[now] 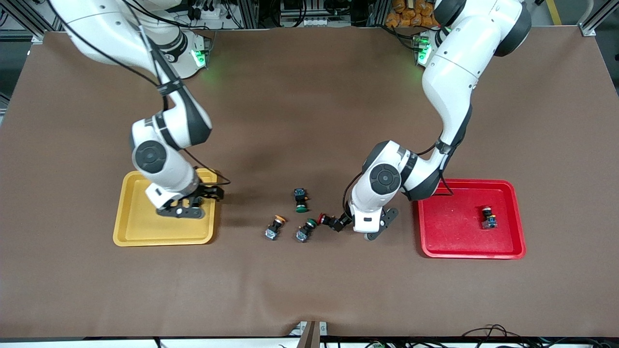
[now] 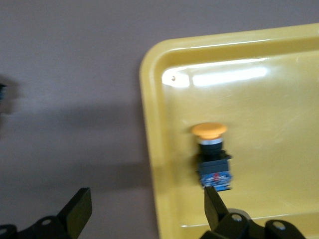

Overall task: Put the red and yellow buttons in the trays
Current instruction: 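Grasp a second red button with the left gripper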

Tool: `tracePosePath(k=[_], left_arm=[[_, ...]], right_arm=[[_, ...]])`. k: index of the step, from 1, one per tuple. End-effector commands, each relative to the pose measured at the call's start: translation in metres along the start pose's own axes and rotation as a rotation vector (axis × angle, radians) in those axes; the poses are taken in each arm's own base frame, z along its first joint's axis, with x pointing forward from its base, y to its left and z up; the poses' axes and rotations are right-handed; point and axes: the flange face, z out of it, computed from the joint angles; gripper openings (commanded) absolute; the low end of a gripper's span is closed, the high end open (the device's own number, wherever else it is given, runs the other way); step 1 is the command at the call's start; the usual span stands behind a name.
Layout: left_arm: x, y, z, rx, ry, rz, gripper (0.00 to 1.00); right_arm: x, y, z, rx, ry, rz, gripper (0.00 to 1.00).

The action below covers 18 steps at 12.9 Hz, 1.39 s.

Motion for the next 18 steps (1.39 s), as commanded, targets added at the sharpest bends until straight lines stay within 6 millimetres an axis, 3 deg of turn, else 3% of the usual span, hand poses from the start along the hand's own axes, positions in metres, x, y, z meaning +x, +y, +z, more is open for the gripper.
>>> tracePosePath(k=[1,5,9,10,12,13,16,18], left_arm=[[0.001,0.007,0.016,-0.052,0.015,-0.018,1.0],[-0.019,0.017,0.03,-0.075,0.01,0.008,1.0],[-0.035,0.015,0.046,-0.044,0.056,0.05,1.0],[-0.034,0.015,0.046,-0.043,0.058,0.054,0.88],[-0.034,0.015,0.047,-0.038,0.057,0.06,0.42],[-0.032,0.015,0.045,-0.034,0.06,0.063,0.25],[-0.032,0.013,0.04,-0.002,0.059,0.107,0.02],[-0.019,0.01,0.029,0.034,0.076,0.118,0.0]], right_arm=[[-0.001,-0.012,-0.012,-0.004,0.001,0.014,1.0],[0.008,-0.01,-0.028,-0.028,-0.027,-0.051,1.0],[0.008,-0.009,-0.028,-0.029,-0.028,-0.05,1.0],[0.008,-0.01,-0.028,-0.029,-0.028,-0.051,1.0],[0.008,-0.01,-0.028,-0.029,-0.028,-0.051,1.0],[0.008,-0.01,-0.028,-0.029,-0.028,-0.05,1.0],[0.008,-0.012,-0.029,-0.024,-0.027,-0.043,1.0],[0.009,-0.014,-0.033,-0.014,-0.024,-0.032,1.0]])
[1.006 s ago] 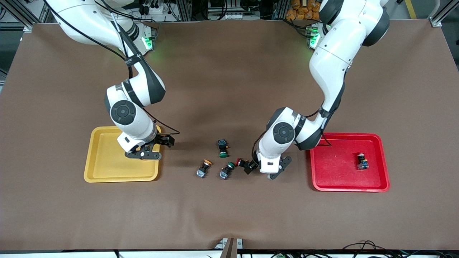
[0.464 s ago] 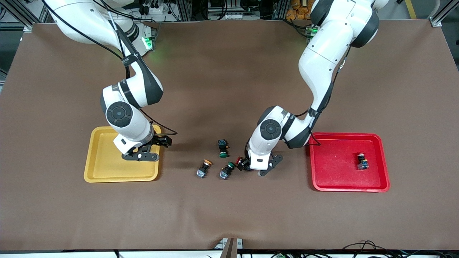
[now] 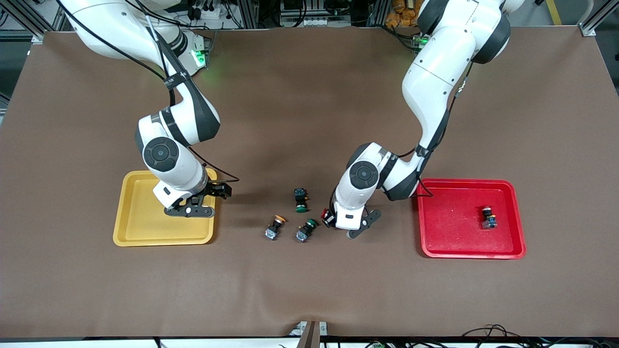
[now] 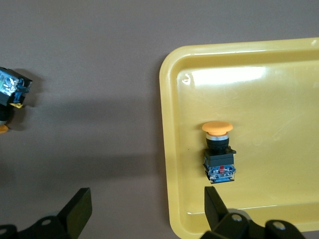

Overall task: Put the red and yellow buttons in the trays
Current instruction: 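Carry the red button to the red tray while the right gripper reaches a yellow button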

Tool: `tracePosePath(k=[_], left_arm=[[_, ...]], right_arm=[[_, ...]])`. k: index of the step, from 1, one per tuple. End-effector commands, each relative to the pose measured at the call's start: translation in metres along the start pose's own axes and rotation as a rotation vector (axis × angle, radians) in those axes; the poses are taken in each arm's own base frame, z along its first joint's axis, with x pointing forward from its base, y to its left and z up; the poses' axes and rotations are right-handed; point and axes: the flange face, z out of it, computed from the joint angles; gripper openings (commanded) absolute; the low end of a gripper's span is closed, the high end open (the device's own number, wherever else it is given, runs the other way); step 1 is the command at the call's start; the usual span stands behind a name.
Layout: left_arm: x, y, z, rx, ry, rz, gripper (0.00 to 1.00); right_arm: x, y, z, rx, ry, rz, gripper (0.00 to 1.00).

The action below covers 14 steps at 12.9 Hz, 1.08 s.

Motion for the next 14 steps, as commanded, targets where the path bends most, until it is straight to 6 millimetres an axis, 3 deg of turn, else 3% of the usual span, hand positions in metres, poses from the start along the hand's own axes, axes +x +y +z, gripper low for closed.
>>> tracePosePath(k=[1,3,7,11,14], left_arm=[[0.016,-0.003,-0.018,0.055,0.025,0.046,0.0],[0.027,-0.006,-0.034,0.079,0.033,0.069,0.0],[0.083,-0.03,-0.065,0.149,0.033,0.099,0.0],[0.133,-0.062,-0.087,0.226,-0.007,0.166,0.0],[0.176,-0.096,-0.098,0.272,-0.06,0.248,0.0]], right_arm=[[0.003,-0.003,-0.011,0.016,0.003,0.029,1.0],[-0.001,-0.025,-0.02,0.025,0.019,0.069,1.0],[0.002,-0.079,-0.034,0.121,0.016,0.23,1.0],[0.006,-0.148,-0.017,0.145,0.024,0.407,1.0],[0.013,-0.153,-0.001,0.13,0.042,0.427,1.0]])
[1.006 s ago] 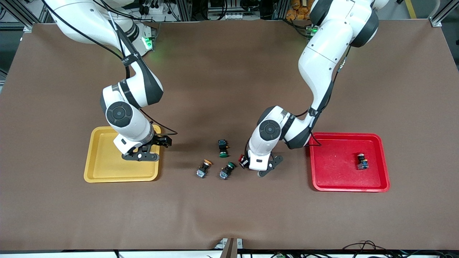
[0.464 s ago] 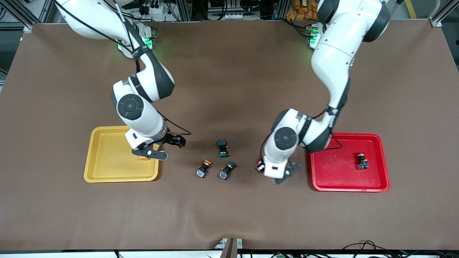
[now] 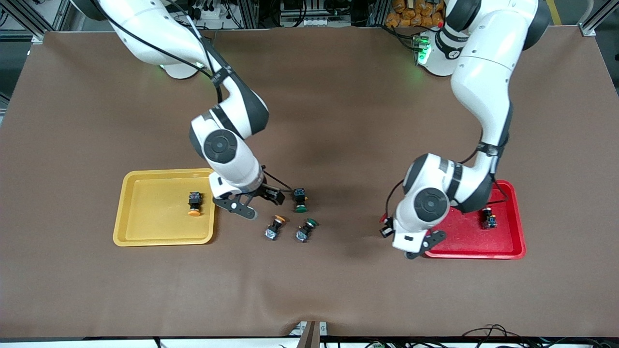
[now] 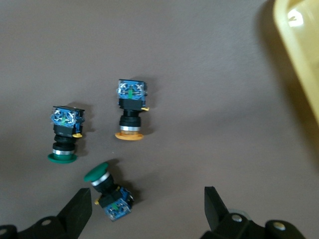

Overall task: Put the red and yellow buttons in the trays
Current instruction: 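Carry the red button to the red tray while the right gripper reaches a yellow button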

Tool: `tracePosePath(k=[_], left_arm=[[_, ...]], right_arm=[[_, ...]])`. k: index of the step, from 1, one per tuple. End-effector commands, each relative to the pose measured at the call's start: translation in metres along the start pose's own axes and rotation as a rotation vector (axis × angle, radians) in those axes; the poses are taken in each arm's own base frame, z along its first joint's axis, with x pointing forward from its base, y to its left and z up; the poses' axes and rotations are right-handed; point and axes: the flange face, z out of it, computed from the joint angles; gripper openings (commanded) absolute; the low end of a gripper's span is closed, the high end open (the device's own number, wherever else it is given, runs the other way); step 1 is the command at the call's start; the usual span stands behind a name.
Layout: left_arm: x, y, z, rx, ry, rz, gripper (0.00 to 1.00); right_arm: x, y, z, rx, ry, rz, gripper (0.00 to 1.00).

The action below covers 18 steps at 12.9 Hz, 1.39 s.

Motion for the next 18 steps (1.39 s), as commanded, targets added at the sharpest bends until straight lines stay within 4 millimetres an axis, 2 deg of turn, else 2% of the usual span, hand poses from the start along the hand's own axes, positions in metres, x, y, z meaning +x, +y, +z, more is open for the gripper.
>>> tracePosePath(k=[1,3,5,11,12,14,18], left_arm=[[0.028,-0.044,-0.014,0.045,-0.033,0.087,0.0],[0.046,-0.072,-0.018,0.067,-0.073,0.148,0.0],[0.057,-0.093,-0.01,0.084,-0.107,0.185,0.0],[0.09,-0.155,0.015,0.088,-0.166,0.31,0.0],[0.091,-0.157,0.018,0.089,-0.172,0.323,0.04],[0.096,-0.165,0.024,0.092,-0.179,0.323,0.17],[0.096,-0.166,0.025,0.09,-0.184,0.366,0.59]], right_arm=[[0.019,-0.006,0.011,-0.004,0.043,0.016,1.0],[0.031,-0.008,0.019,0.032,0.068,0.024,1.0],[0.042,-0.003,0.033,0.041,0.101,0.035,1.0],[0.045,-0.003,0.087,0.052,0.143,0.033,1.0],[0.047,-0.004,0.093,0.054,0.156,0.033,1.0],[0.043,-0.008,0.1,0.044,0.164,0.023,1.0],[0.032,-0.025,0.111,0.056,0.167,0.025,1.0]])
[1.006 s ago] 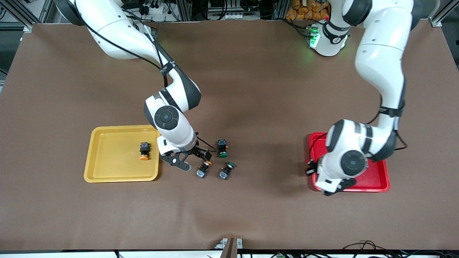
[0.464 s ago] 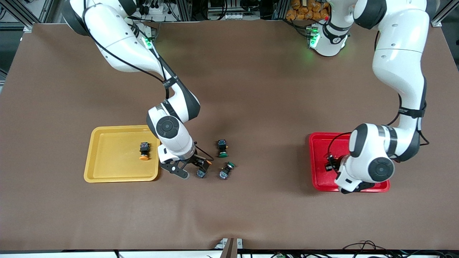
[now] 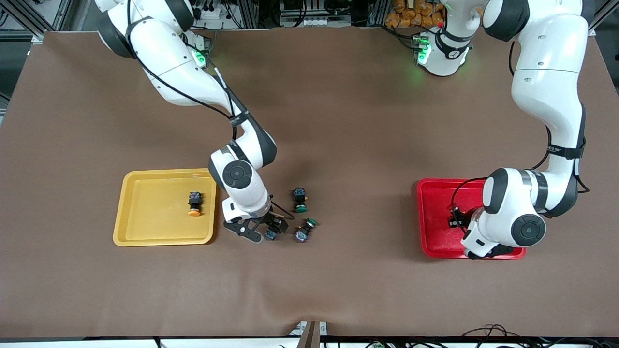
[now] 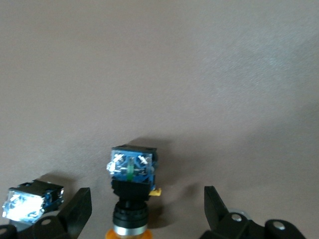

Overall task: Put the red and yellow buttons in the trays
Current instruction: 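Release the red button in the red tray while the right gripper grasps the yellow button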

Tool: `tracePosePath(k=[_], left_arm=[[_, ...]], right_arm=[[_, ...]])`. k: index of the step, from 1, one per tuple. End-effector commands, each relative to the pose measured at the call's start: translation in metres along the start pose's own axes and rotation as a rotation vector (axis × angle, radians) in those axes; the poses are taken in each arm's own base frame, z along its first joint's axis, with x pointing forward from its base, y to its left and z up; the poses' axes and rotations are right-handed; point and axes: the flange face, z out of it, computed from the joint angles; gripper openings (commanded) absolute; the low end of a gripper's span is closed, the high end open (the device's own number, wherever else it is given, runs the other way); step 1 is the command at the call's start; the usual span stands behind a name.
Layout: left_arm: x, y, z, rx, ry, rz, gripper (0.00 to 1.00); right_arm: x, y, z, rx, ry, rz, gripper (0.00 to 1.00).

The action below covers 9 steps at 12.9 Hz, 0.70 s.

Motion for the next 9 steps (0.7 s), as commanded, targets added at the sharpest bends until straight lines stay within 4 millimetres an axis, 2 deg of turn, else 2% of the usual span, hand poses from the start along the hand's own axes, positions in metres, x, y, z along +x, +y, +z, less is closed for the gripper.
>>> tracePosePath(k=[1,2,3,5,6,7,8,9], left_arm=[[-0.004,-0.003,-0.006,0.022,0.004,0.021,0.74],[-0.004,-0.003,-0.01,0.021,0.01,0.02,0.81],[-0.004,-0.003,-0.012,0.021,0.013,0.02,0.97],[-0.006,-0.004,-0.029,0.015,0.038,0.018,1.0],[-0.008,-0.009,-0.051,0.011,0.069,0.011,1.0],[-0.01,-0.023,-0.074,0.002,0.1,-0.007,1.0],[-0.014,-0.031,-0.094,-0.005,0.126,-0.018,1.0],[-0.018,-0.035,-0.112,-0.009,0.148,-0.028,1.0]], right_arm=[[-0.005,-0.016,0.006,0.005,0.029,0.006,1.0],[-0.005,-0.015,0.008,0.002,0.031,0.004,0.93],[-0.003,-0.013,0.012,-0.005,0.043,-0.004,0.85],[-0.007,-0.012,0.021,-0.008,0.05,-0.015,0.65],[-0.004,-0.01,0.021,-0.013,0.058,-0.016,0.57],[-0.003,-0.01,0.021,-0.014,0.06,-0.019,0.37],[-0.003,-0.01,0.02,-0.013,0.061,-0.022,0.12],[-0.001,-0.01,0.017,-0.014,0.062,-0.023,0.0]])
